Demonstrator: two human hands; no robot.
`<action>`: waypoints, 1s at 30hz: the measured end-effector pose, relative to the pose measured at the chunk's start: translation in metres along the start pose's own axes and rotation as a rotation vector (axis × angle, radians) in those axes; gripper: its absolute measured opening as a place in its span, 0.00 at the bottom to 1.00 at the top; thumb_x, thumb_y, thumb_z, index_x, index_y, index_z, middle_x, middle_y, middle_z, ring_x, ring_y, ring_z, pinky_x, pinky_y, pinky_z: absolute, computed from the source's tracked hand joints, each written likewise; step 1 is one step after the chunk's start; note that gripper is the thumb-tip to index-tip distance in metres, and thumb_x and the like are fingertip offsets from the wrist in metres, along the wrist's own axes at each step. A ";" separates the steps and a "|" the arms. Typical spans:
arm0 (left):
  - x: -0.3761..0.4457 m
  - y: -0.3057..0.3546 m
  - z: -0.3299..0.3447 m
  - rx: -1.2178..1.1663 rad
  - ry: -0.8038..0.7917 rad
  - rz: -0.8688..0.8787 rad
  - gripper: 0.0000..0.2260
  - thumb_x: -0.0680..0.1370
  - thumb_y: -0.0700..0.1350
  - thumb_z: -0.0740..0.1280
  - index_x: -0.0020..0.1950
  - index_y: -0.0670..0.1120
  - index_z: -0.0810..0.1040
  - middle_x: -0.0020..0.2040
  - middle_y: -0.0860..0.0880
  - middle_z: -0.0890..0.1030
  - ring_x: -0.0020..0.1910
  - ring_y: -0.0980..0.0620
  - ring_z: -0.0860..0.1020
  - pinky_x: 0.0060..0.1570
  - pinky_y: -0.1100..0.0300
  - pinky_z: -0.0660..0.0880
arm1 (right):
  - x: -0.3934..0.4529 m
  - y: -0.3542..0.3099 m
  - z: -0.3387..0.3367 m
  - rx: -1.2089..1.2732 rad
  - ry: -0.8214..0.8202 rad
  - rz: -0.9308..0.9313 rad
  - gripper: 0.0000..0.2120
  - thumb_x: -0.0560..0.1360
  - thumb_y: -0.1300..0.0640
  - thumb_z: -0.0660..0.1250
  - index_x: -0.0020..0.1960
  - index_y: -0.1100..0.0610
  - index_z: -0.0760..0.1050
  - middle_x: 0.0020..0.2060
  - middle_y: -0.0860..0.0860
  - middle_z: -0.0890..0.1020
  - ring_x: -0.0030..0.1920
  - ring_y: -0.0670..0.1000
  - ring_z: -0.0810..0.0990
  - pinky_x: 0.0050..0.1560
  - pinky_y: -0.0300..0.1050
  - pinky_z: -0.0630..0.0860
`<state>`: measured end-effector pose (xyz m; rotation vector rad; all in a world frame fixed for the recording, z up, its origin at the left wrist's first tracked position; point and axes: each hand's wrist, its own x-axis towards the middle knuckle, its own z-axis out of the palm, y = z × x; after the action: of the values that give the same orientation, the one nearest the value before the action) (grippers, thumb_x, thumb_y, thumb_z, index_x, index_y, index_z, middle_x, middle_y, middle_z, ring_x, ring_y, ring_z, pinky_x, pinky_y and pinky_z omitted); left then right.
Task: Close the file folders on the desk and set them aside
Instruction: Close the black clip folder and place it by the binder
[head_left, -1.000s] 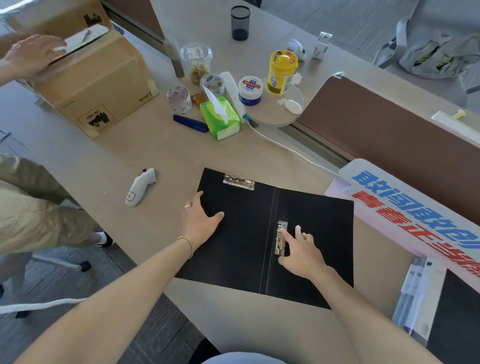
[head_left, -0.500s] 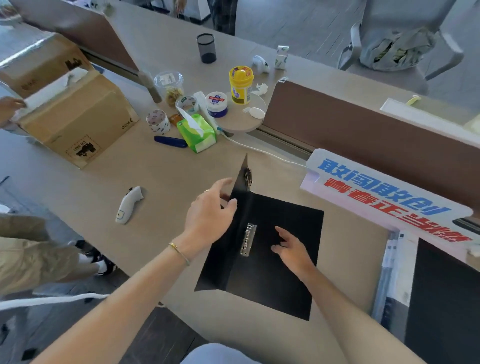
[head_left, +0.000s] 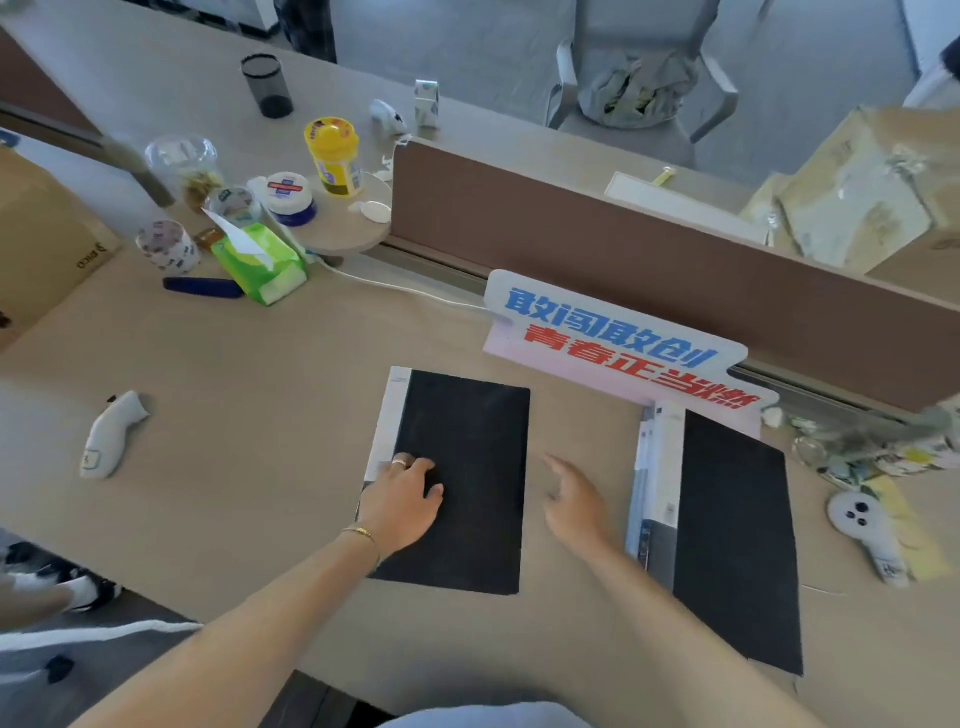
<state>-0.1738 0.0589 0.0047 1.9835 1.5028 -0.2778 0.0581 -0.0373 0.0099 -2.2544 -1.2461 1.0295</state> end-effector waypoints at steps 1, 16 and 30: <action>0.001 -0.003 0.003 0.004 -0.006 -0.004 0.21 0.83 0.56 0.58 0.76 0.53 0.69 0.74 0.49 0.69 0.73 0.46 0.69 0.65 0.47 0.75 | -0.002 0.000 0.005 -0.035 -0.043 -0.030 0.29 0.76 0.65 0.61 0.75 0.47 0.66 0.73 0.46 0.71 0.73 0.50 0.69 0.72 0.44 0.64; 0.023 -0.043 -0.004 -0.260 0.049 -0.171 0.27 0.80 0.47 0.61 0.79 0.52 0.59 0.59 0.43 0.72 0.56 0.41 0.74 0.56 0.49 0.75 | 0.001 -0.007 0.039 -0.597 -0.391 -0.072 0.32 0.76 0.59 0.59 0.79 0.47 0.58 0.81 0.49 0.51 0.78 0.57 0.54 0.75 0.53 0.60; 0.018 -0.028 -0.039 -0.712 0.023 -0.313 0.11 0.82 0.39 0.61 0.64 0.45 0.72 0.55 0.45 0.81 0.47 0.45 0.80 0.39 0.55 0.76 | 0.005 0.003 0.035 -0.378 -0.337 -0.032 0.32 0.73 0.59 0.60 0.76 0.47 0.65 0.79 0.46 0.60 0.77 0.55 0.60 0.73 0.50 0.63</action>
<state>-0.2019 0.1012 0.0161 1.1971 1.6295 0.1453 0.0354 -0.0354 -0.0178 -2.3857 -1.7378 1.2927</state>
